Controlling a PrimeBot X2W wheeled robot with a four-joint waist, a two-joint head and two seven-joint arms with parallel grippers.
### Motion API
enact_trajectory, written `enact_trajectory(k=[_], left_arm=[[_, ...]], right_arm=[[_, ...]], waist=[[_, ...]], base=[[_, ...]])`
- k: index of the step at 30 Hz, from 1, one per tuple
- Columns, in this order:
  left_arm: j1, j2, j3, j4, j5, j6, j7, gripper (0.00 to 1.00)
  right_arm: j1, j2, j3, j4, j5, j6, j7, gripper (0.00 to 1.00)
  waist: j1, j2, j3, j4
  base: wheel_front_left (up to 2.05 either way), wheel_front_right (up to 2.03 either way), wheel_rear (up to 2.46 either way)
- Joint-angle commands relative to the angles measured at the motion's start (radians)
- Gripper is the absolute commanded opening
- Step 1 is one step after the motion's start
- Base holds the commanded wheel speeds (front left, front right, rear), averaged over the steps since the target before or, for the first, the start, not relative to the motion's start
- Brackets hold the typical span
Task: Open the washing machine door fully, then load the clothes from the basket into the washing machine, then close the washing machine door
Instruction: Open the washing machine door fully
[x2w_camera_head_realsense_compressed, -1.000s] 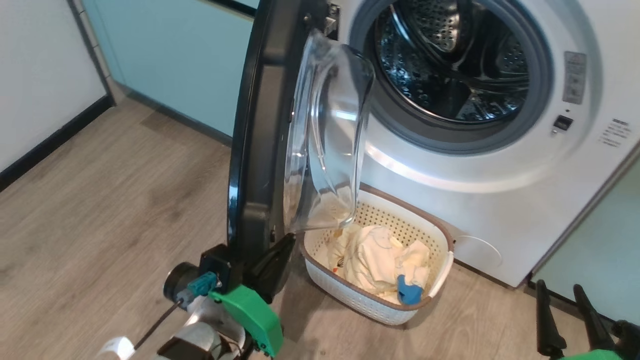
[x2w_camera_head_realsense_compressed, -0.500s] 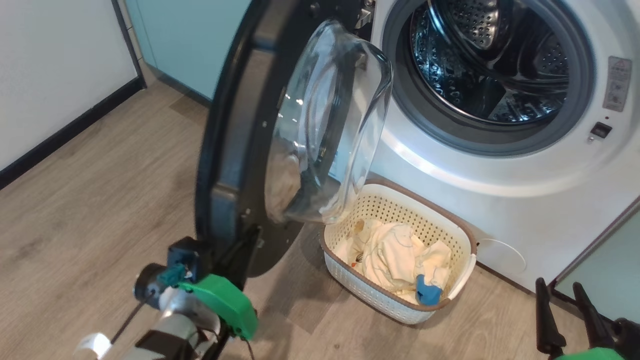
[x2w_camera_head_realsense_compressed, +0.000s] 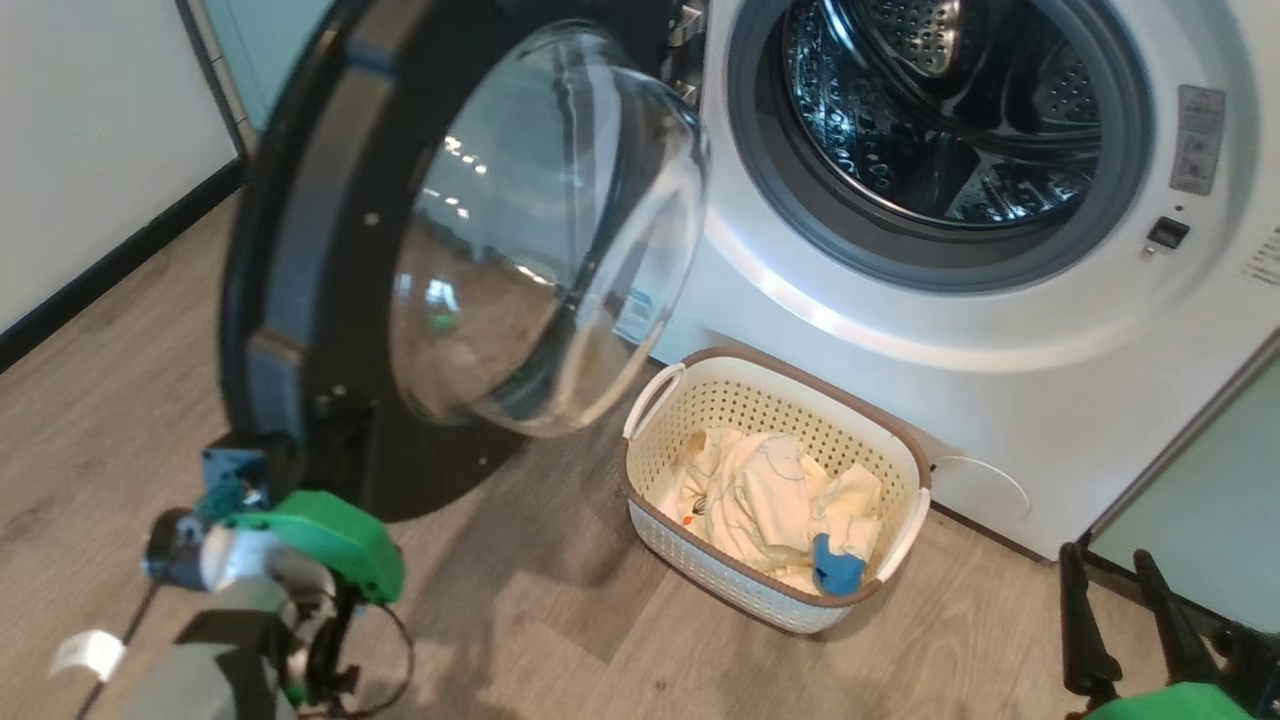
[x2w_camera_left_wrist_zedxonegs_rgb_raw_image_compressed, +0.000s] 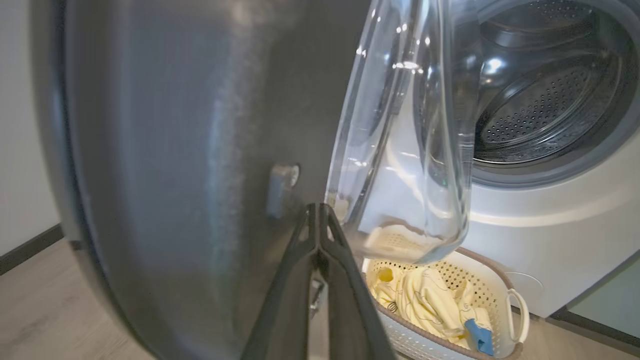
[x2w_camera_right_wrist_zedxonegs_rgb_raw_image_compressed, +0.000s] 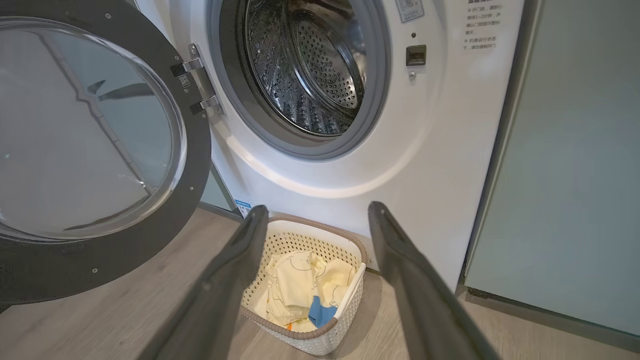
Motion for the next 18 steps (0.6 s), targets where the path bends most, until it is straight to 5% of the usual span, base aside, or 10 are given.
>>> enact_trajectory(k=[1, 18], left_arm=[[-0.075, 0.049, 0.07, 0.006, -0.013, 0.003, -0.015, 0.0], [-0.181, 0.015, 0.298, 0.142, 0.042, -0.025, -0.031, 0.0]], right_arm=[[-0.057, -0.026, 0.018, -0.028, 0.002, -0.003, -0.01, 1.0], [-0.086, -0.041, 0.03, -0.031, -0.003, -0.003, -0.01, 1.0]], waist=[[0.0, 0.0, 0.004, -0.008], [0.0, 0.0, 0.064, -0.034]], base=[[0.0, 0.0, 0.0], [0.0, 0.0, 0.0]])
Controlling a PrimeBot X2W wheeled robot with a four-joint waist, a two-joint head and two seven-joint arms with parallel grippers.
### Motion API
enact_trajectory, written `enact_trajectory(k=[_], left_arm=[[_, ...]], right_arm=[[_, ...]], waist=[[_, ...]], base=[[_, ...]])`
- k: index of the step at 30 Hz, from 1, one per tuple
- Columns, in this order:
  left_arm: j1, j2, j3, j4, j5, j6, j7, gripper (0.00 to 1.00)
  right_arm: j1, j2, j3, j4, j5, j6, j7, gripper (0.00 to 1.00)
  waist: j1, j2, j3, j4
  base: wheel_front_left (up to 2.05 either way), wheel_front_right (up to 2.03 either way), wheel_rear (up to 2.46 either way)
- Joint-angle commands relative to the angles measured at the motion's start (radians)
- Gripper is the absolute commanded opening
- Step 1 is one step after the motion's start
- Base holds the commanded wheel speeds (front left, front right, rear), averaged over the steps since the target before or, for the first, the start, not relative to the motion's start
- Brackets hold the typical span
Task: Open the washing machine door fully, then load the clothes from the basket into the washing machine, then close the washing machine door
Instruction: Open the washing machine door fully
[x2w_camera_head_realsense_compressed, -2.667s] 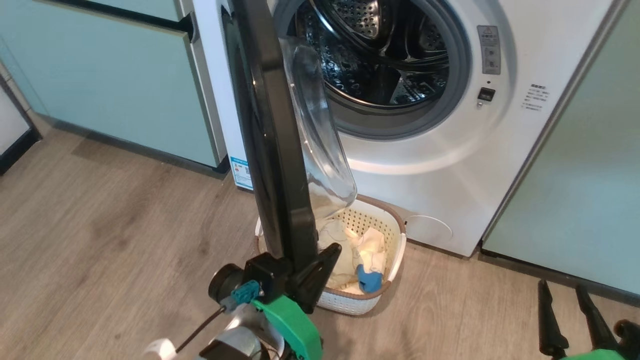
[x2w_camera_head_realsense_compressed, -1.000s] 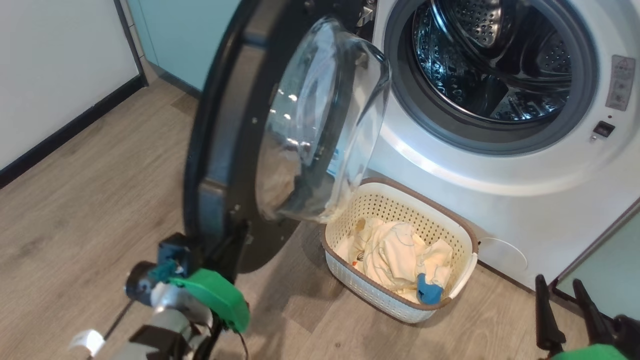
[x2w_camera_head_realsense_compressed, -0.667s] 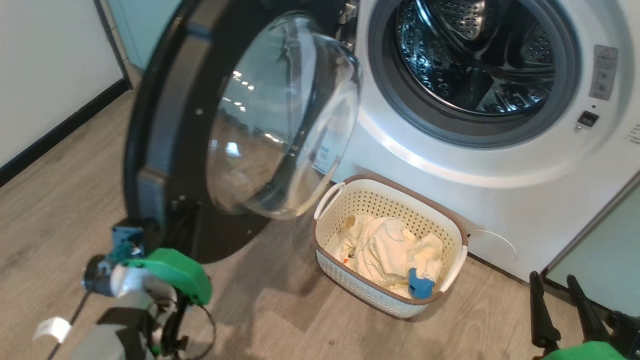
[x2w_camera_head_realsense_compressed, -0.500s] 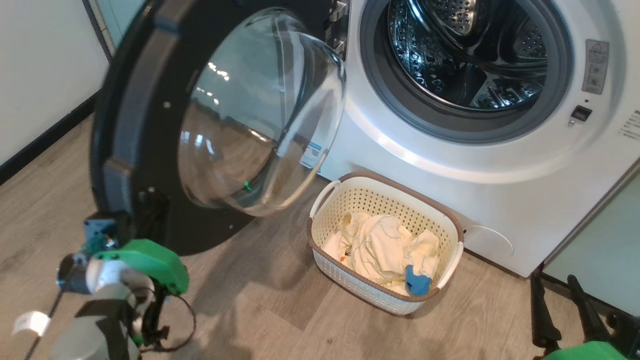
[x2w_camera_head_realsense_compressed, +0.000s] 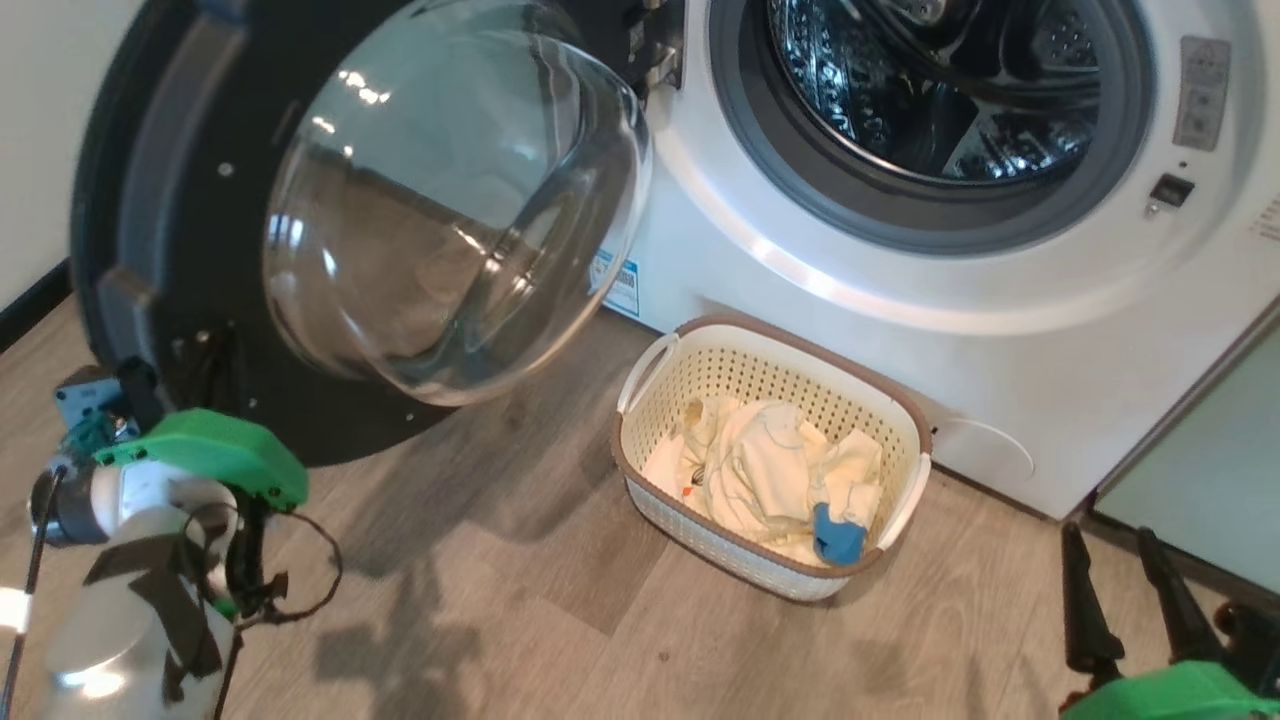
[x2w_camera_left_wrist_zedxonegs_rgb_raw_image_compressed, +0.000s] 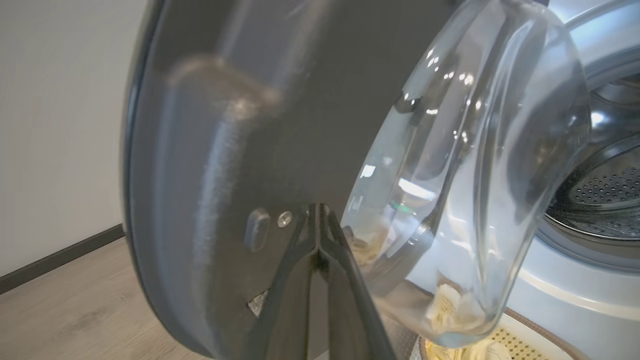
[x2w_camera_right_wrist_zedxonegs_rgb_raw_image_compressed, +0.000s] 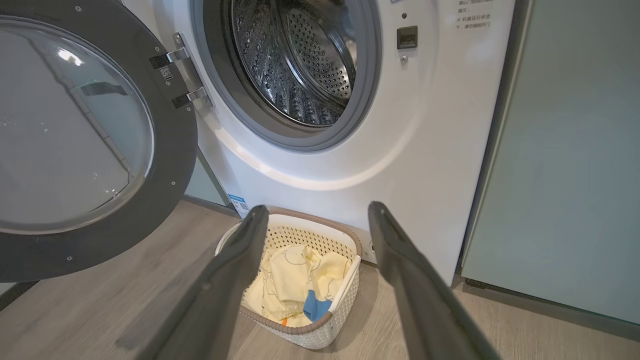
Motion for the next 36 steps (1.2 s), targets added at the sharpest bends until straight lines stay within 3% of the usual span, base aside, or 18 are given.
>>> enact_trajectory(k=[1, 22, 36], left_arm=[[-0.071, 0.03, 0.065, -0.012, 0.024, -0.01, -0.009, 0.0], [-0.166, -0.019, 0.359, 0.089, 0.164, -0.071, -0.009, 0.0], [-0.014, -0.069, 0.349, 0.032, 0.278, -0.18, -0.009, 0.0]], right_arm=[[-0.065, -0.031, 0.024, -0.03, -0.004, -0.003, -0.01, 1.0], [-0.118, -0.034, 0.049, -0.017, 0.001, -0.003, -0.01, 1.0], [-0.035, 0.007, 0.018, -0.007, 0.006, -0.003, -0.01, 1.0]], waist=[[-0.0001, 0.0, 0.016, -0.007], [-0.0001, 0.0, 0.075, -0.057], [-0.0001, 0.0, -0.062, -0.109]], base=[[0.0, 0.0, 0.0], [0.0, 0.0, 0.0], [0.0, 0.0, 0.0]])
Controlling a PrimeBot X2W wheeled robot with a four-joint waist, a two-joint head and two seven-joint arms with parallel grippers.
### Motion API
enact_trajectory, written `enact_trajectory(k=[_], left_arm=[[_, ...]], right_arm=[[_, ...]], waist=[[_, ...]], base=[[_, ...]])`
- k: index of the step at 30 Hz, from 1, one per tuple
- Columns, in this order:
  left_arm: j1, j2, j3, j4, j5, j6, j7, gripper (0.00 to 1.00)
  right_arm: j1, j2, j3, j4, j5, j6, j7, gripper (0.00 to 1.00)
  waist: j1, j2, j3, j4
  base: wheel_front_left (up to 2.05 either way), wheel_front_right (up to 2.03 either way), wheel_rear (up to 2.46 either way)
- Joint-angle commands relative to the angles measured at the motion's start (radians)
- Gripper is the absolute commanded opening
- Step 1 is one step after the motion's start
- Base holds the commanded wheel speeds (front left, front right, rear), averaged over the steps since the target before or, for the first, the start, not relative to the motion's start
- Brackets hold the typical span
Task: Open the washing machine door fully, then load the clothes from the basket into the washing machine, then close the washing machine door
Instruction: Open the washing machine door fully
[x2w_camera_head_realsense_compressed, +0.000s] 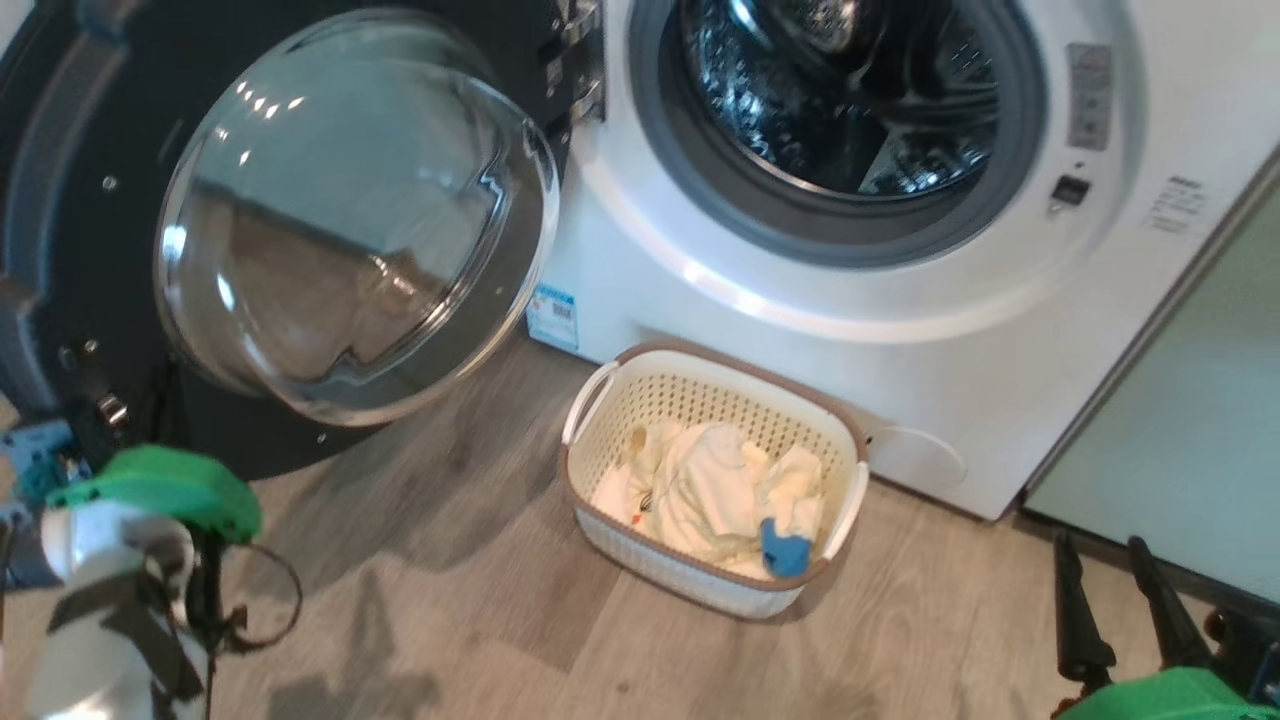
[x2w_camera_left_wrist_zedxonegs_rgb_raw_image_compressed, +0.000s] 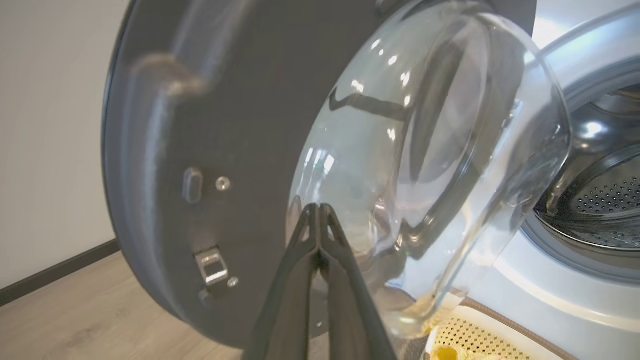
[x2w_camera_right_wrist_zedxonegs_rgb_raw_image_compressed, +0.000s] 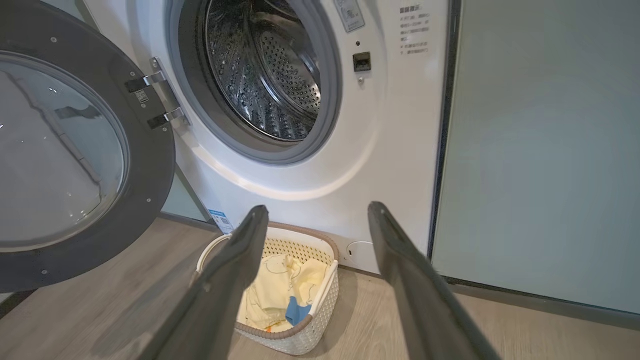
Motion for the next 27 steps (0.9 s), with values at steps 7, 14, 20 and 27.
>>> enact_trajectory(k=[7, 14, 20, 27], left_arm=[[0.11, -0.028, -0.026, -0.15, 0.011, -0.021, -0.006, 0.16], [0.203, -0.058, -0.083, -0.244, -0.011, -0.025, -0.006, 1.0], [0.215, -0.043, -0.105, -0.249, -0.042, -0.026, -0.006, 1.0], [0.172, -0.028, -0.113, -0.212, -0.043, -0.027, -0.006, 1.0]], right_arm=[[-0.001, 0.005, 0.007, -0.036, 0.002, -0.003, -0.01, 1.0], [0.014, 0.005, 0.007, -0.039, -0.002, -0.003, -0.01, 1.0], [0.011, -0.005, 0.004, -0.051, -0.013, -0.003, -0.01, 1.0], [0.008, -0.01, -0.005, -0.075, -0.033, -0.003, -0.01, 1.0]], waist=[[0.0001, 0.0, -0.075, -0.086], [0.0001, 0.0, -0.094, -0.155], [0.0001, 0.0, -0.091, -0.255], [0.0001, 0.0, -0.085, -0.336]], base=[[0.0, 0.0, 0.0], [0.0, 0.0, 0.0], [0.0, 0.0, 0.0], [0.0, 0.0, 0.0]])
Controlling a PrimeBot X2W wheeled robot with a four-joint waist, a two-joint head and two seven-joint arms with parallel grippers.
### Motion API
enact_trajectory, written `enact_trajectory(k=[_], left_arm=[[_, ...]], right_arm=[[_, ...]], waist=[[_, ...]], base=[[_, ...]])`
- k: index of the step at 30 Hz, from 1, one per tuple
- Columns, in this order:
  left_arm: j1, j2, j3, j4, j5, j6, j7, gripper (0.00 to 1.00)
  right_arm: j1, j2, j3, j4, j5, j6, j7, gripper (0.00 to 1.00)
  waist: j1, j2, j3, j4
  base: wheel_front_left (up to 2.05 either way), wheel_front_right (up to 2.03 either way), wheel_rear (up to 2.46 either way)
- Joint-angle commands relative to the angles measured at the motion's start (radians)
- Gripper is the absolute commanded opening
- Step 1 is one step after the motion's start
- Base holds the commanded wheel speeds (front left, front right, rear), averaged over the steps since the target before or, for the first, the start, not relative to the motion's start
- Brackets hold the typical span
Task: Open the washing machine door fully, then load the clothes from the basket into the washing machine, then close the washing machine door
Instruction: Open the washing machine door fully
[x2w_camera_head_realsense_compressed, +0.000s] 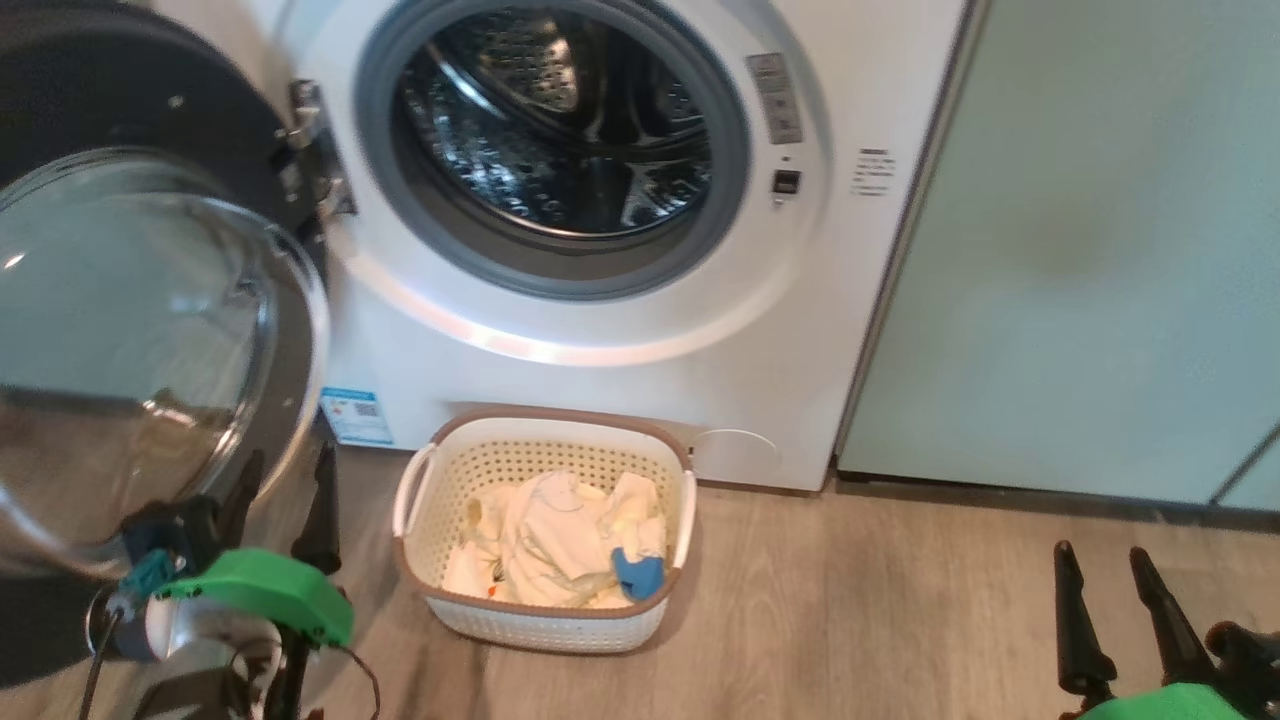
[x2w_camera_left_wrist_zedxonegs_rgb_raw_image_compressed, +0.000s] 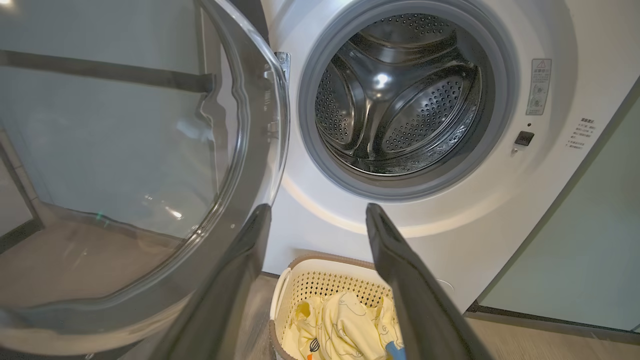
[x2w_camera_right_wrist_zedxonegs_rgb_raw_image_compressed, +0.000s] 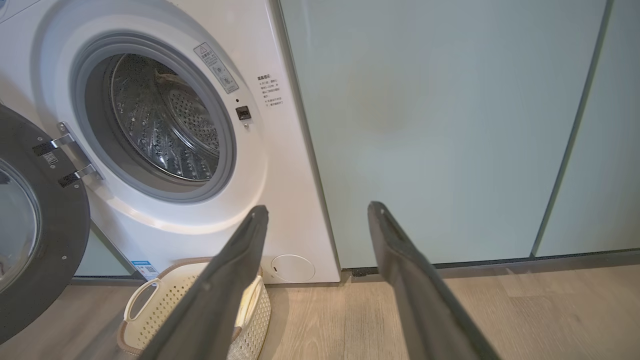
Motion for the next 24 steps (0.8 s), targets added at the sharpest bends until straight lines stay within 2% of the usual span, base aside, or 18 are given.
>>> enact_trajectory(k=[1, 10, 24], left_arm=[[-0.07, 0.034, 0.029, -0.025, 0.001, -0.001, -0.006, 1.0], [-0.084, 0.046, 0.01, -0.009, -0.015, -0.001, -0.006, 1.0], [-0.081, 0.06, -0.01, 0.054, -0.024, -0.001, -0.006, 1.0]], right_arm=[[-0.041, -0.025, 0.015, -0.039, -0.01, -0.003, -0.01, 1.0], [-0.052, -0.025, 0.014, -0.057, -0.025, -0.003, -0.01, 1.0], [-0.031, -0.022, -0.007, -0.057, -0.025, -0.003, -0.01, 1.0]], waist=[[0.0, 0.0, 0.004, -0.026], [0.0, 0.0, 0.012, -0.101], [0.0, 0.0, -0.001, -0.094]], base=[[0.0, 0.0, 0.0], [0.0, 0.0, 0.0], [0.0, 0.0, 0.0]])
